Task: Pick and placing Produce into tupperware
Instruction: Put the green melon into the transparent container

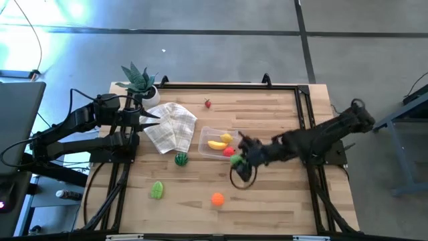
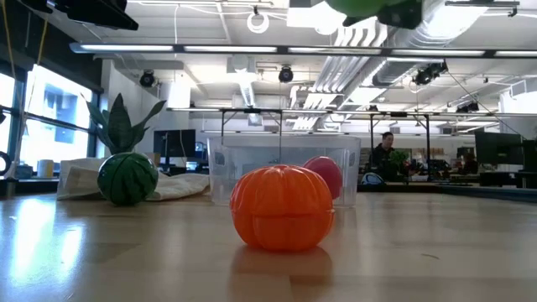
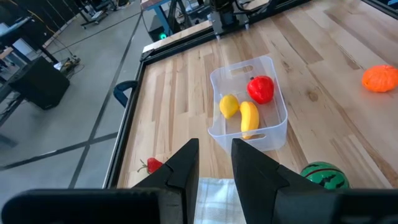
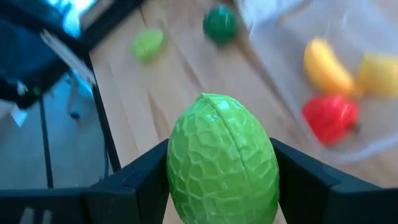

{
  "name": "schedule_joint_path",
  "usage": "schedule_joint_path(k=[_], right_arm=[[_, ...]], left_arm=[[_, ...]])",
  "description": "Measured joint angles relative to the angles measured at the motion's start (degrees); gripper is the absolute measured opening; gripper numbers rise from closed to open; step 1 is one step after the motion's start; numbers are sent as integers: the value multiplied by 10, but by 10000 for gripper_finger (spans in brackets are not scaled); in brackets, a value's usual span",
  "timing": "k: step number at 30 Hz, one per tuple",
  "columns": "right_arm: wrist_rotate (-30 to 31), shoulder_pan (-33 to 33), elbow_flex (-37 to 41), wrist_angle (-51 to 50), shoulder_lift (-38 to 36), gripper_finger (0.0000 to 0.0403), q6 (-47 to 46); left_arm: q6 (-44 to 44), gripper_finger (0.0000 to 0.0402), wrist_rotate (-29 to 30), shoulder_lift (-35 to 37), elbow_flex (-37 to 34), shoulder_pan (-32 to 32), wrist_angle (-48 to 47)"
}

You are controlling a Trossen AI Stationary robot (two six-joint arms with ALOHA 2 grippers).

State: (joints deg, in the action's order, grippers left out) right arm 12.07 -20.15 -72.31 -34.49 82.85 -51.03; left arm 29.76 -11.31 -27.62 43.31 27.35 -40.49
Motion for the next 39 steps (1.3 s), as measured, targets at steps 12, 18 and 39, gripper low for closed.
schedule_joint_path(k=[12, 18, 39], right_arm=[[-133, 179, 0, 104, 24, 226, 116], [-176, 248, 0, 115, 68, 222, 167], [-190, 265, 0, 19, 218, 218, 289]], left_arm=[[0, 85, 0, 0, 0, 0, 0], [0, 85, 0, 0, 0, 0, 0], [0, 85, 0, 0, 0, 0, 0]])
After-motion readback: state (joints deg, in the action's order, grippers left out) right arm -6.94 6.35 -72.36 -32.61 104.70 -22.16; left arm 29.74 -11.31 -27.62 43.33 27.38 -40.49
